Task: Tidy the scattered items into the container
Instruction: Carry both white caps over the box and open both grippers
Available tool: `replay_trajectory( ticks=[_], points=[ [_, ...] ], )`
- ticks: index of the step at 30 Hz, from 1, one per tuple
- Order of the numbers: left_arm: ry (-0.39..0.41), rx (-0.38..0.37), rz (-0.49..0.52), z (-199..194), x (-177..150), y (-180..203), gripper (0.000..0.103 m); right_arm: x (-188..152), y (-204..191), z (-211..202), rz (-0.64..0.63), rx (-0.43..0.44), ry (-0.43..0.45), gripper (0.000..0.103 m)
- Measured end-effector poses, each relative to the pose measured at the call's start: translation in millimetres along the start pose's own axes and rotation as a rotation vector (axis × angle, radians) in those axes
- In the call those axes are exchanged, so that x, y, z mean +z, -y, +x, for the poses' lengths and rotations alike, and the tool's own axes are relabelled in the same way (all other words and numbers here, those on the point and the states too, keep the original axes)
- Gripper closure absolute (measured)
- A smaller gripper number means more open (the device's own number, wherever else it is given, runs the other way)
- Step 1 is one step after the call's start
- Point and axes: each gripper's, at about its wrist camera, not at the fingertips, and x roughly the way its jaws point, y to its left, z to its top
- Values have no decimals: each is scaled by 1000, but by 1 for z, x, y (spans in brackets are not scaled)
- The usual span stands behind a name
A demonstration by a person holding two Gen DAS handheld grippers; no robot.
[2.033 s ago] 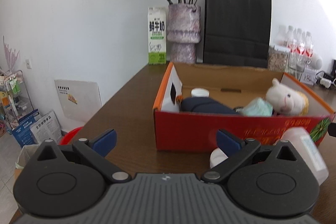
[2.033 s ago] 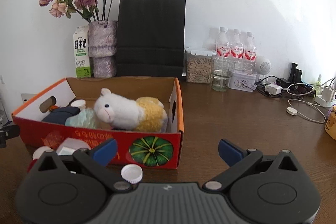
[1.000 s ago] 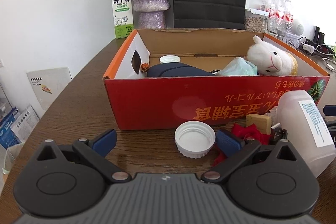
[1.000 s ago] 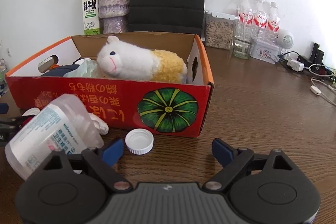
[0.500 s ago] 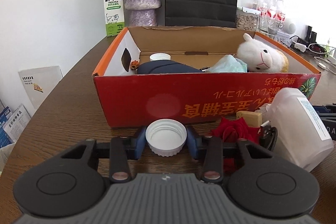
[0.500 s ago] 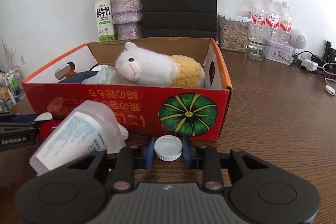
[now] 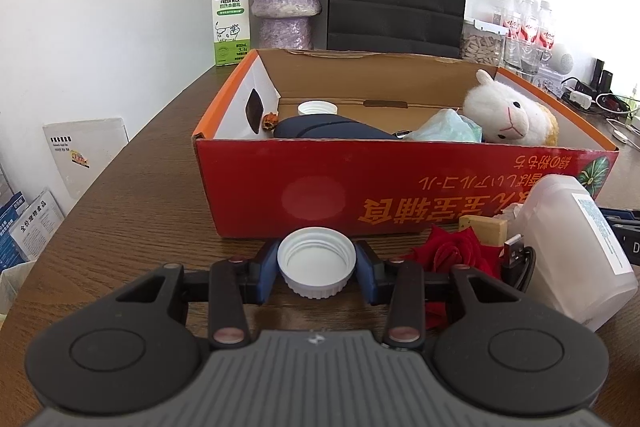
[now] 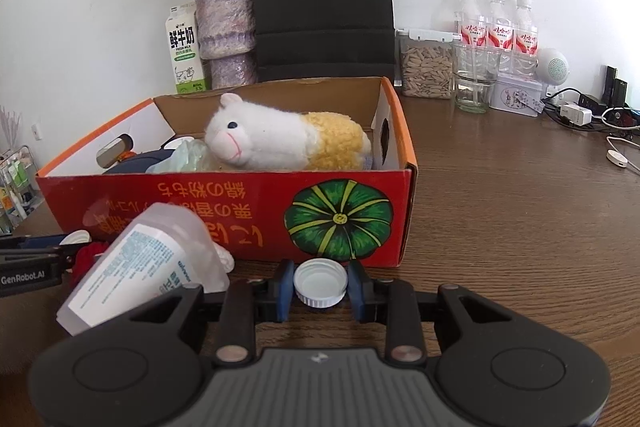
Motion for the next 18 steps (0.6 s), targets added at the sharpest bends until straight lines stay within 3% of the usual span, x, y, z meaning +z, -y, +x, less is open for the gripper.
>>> replay_trajectory(
  ticks=[9, 18],
  points=[
    [51, 29, -34, -11, -3, -1, 62, -2, -3, -12, -13, -37, 57, 76],
    [146, 27, -82, -49, -1, -10, 62, 3, 2, -51, 18, -8, 154, 76]
  ],
)
